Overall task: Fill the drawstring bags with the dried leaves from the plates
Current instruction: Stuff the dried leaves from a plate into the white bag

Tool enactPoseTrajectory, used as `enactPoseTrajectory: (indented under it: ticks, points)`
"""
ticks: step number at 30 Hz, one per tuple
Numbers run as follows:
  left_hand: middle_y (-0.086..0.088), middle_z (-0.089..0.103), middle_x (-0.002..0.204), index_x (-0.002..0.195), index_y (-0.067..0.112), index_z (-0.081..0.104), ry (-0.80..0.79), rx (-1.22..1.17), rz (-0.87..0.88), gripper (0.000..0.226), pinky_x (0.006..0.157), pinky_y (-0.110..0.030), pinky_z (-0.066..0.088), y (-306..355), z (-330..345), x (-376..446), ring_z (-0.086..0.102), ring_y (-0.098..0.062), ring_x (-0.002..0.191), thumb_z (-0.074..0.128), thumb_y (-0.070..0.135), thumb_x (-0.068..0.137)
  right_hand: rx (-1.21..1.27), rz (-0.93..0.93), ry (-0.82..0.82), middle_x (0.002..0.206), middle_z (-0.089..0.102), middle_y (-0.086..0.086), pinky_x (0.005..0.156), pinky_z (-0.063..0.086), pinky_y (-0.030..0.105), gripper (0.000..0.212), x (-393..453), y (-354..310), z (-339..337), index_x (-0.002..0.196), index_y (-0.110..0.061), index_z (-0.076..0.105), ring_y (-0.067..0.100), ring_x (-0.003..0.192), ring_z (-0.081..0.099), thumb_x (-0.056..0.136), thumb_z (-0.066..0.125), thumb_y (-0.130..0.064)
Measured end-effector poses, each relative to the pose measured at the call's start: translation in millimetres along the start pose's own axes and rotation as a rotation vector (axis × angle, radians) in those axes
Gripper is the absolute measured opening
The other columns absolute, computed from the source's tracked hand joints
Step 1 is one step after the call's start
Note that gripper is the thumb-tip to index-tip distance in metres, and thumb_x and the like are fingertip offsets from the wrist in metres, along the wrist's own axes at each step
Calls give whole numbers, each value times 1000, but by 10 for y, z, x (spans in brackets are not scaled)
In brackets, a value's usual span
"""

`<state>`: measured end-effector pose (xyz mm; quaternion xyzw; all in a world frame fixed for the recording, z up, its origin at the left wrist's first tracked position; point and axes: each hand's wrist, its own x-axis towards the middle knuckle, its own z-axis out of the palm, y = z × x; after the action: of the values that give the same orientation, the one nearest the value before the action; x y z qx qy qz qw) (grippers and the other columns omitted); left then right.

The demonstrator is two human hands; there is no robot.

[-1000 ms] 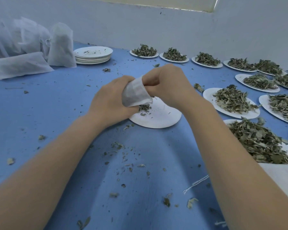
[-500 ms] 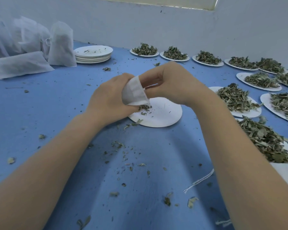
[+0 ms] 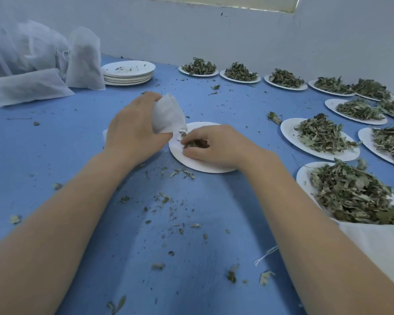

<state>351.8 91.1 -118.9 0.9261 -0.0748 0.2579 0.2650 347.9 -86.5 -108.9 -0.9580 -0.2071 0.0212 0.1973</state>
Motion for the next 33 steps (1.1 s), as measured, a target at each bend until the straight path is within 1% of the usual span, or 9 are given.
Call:
enactPoseTrajectory:
  ticks: [2, 3, 7, 10, 14, 18, 21, 29, 33]
  points:
    - [-4, 56, 121, 125, 21, 48, 0, 0, -3, 56, 76, -31, 33, -3, 3, 4, 51, -30, 105, 68, 25, 73, 62, 7, 62, 91, 63, -21, 68, 34, 4, 25, -33, 34, -72, 106, -36, 69, -9, 82, 52, 82, 67, -33]
    - [-4, 56, 121, 125, 21, 48, 0, 0, -7, 56, 76, -31, 33, -3, 3, 5, 50, -30, 106, 68, 25, 73, 90, 4, 72, 88, 62, -22, 66, 36, 5, 28, -40, 45, -95, 107, -38, 68, -9, 80, 52, 79, 69, -32]
    - [-3, 56, 120, 124, 21, 48, -9, -4, -5, 55, 75, -29, 31, 4, 5, -3, 51, -30, 105, 69, 26, 73, 35, -50, 42, 100, 59, -9, 74, 37, 28, 26, -1, -36, -35, 114, -29, 58, 12, 89, 51, 88, 54, -25]
    - [-3, 56, 119, 124, 22, 48, -16, 3, 7, 54, 75, -29, 32, 6, 7, -12, 51, -28, 104, 69, 26, 74, -76, -32, -87, 131, 53, -8, 90, 31, 22, 36, -4, -85, 20, 129, -29, 52, 15, 117, 46, 95, 42, -25]
    - [-2, 56, 121, 124, 22, 47, -20, 9, 2, 54, 76, -31, 34, -2, 10, -5, 51, -29, 104, 69, 26, 74, -19, 27, -29, 115, 59, -14, 67, 33, 13, 29, -53, -22, -143, 115, -41, 62, 6, 108, 49, 86, 59, -38]
    - [-2, 55, 122, 124, 22, 47, -44, 15, 8, 54, 80, -33, 36, 2, 25, -10, 51, -29, 106, 69, 26, 74, -66, 122, -48, 130, 44, -3, 84, 33, 28, 46, -35, 20, -171, 126, -44, 51, 18, 121, 41, 82, 60, -53]
    - [-3, 56, 121, 123, 21, 47, -39, 22, 16, 54, 76, -32, 33, 5, 30, -20, 51, -29, 105, 68, 26, 74, -107, 180, -121, 131, 34, 0, 93, 33, 33, 46, -28, -19, -102, 129, -40, 46, 21, 120, 40, 85, 55, -50]
    - [-3, 55, 122, 123, 20, 48, -55, 20, 38, 53, 76, -31, 32, -4, 33, -27, 50, -29, 105, 66, 24, 73, -83, 48, -15, 68, 49, -17, 51, 34, 0, 15, -32, -152, -125, 97, -22, 71, 1, 63, 46, 83, 66, -20]
    - [-3, 55, 122, 122, 20, 48, -64, 41, 57, 54, 76, -31, 33, -18, 27, -20, 51, -29, 104, 68, 25, 73, 10, 79, 56, 57, 59, -9, 48, 37, 2, 11, -24, -137, -110, 87, -14, 76, 2, 55, 53, 80, 68, -13]
